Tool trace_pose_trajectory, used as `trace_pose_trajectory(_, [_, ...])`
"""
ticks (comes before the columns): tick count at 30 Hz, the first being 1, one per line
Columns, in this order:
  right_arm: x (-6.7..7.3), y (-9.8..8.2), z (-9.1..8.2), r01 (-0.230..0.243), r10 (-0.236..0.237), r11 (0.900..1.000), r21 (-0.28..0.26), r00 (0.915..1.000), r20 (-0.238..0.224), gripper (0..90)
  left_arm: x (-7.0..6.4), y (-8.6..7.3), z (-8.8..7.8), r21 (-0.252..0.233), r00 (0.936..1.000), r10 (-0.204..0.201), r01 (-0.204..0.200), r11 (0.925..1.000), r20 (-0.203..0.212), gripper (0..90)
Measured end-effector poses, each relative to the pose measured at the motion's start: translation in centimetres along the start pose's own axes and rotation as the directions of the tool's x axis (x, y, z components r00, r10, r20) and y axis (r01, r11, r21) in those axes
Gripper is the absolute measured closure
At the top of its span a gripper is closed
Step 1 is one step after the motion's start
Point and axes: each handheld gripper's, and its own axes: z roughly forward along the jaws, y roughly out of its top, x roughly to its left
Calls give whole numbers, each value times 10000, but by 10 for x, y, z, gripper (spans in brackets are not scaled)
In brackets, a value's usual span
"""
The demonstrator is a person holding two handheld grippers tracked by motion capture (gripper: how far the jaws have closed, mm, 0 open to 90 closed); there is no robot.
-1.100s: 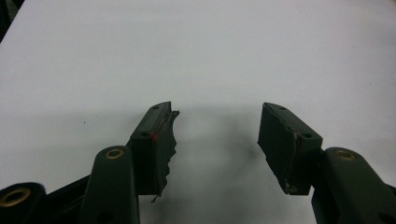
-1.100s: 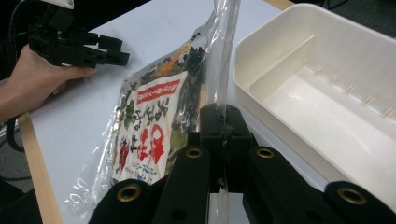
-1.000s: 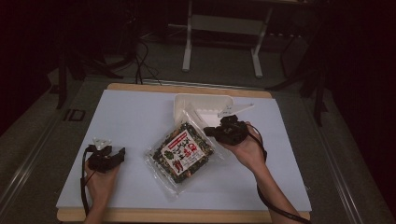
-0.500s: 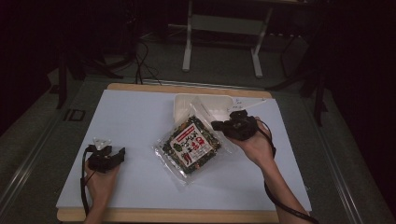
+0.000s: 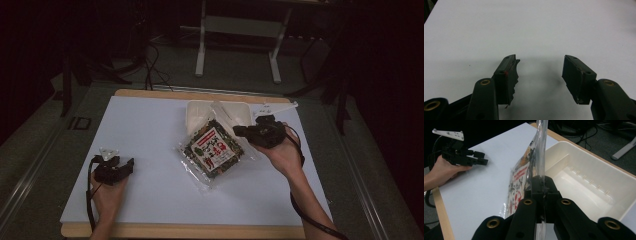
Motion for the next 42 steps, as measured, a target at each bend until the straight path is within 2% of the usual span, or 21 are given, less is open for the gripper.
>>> trace_pose_trajectory(13, [-9, 1, -16, -49, 49, 10000, -23, 9996, 287, 897, 0, 0, 0, -28, 10000, -22, 22, 10000, -6, 455])
trace_pose_trajectory(28, [-15, 7, -36, 218, -217, 9998, -17, 9977, 639, 897, 0, 0, 0, -27, 10000, -20, 19, 10000, -13, 455])
trace_pose_trajectory(36, [-16, 12, -47, 272, -257, 9993, -239, 9976, 638, 897, 0, 0, 0, -15, 10000, -6, 6, 10000, -13, 455])
trace_pose_trajectory(42, [-18, 16, -55, 355, -323, 9986, -383, 9962, 803, 897, 0, 0, 0, 27, 10000, 30, -30, 10000, -23, 454])
